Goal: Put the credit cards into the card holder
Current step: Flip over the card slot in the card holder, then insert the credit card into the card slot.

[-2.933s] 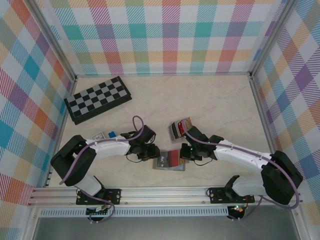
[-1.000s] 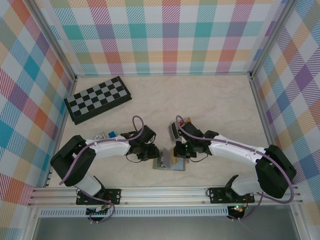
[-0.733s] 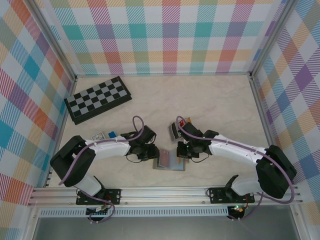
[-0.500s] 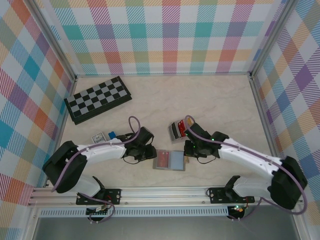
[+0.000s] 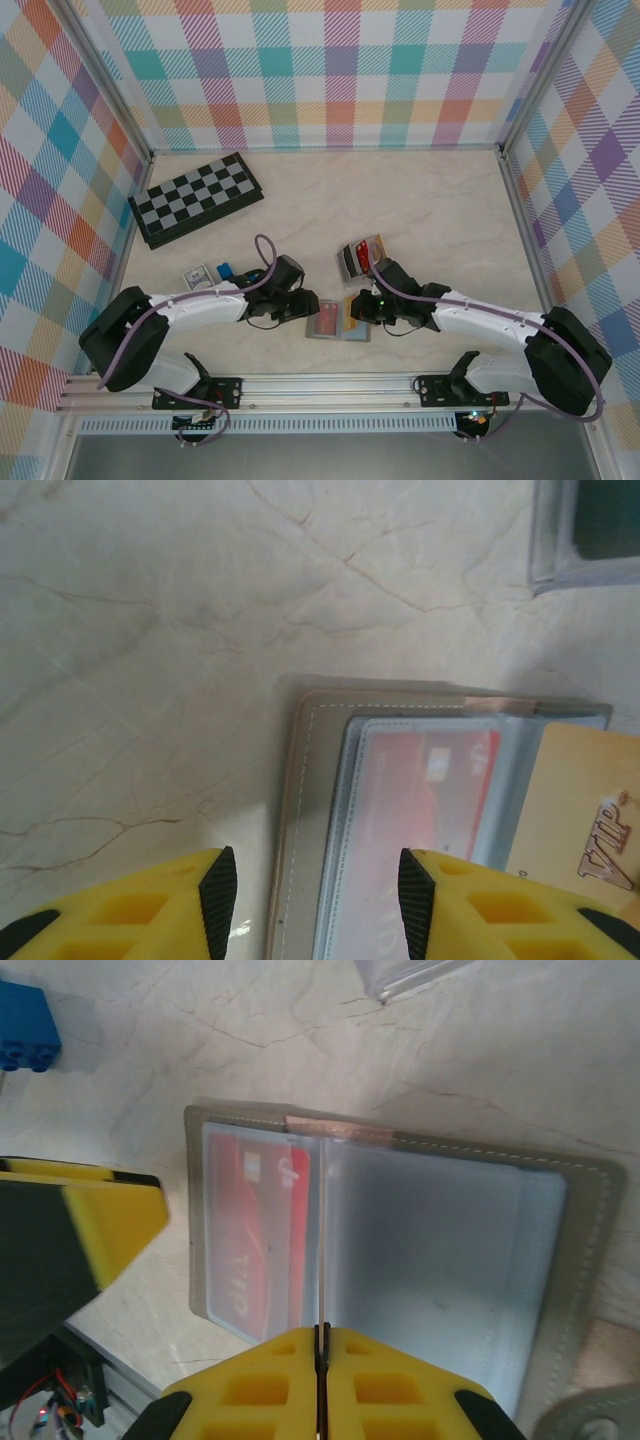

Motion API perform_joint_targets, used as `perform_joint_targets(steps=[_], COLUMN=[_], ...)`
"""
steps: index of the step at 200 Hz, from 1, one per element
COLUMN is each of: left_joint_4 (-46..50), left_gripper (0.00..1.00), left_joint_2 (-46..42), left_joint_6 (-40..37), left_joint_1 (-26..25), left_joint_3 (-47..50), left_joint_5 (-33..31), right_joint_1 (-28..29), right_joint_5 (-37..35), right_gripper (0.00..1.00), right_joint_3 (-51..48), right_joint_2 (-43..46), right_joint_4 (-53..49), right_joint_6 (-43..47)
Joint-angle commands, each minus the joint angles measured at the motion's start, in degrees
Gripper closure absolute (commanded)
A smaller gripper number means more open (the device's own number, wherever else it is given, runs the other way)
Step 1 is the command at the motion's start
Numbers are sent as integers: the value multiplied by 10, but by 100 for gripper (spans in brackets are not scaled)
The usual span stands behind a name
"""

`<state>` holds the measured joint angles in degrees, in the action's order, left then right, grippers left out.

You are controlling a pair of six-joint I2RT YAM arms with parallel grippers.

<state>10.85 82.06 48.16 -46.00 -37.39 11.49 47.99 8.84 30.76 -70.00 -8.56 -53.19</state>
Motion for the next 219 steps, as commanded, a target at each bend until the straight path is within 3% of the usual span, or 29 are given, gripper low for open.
perform_joint_targets(steps=[1,102,173,219], left_joint_4=[-17,-19,-11,-12], left_gripper=[53,64,75,76], left_joint_2=[17,55,61,61], left_joint_6=[-11,-14,4,16], left_joint_1=[-4,-4,-8,-10], left_joint_3=[-10,-11,-7,-3], left_joint_5=[26,43,29,23], right_joint_1=[3,10,21,23], right_joint_5=[24,26,51,32], right_gripper=[92,93,93,93], right_joint_3=[-16,-33,-53,-51], right_joint_2=[-6,-71,-84,-66], right_joint_4=[78,97,172,109], right_joint_6=[-26,-59,-90,-66])
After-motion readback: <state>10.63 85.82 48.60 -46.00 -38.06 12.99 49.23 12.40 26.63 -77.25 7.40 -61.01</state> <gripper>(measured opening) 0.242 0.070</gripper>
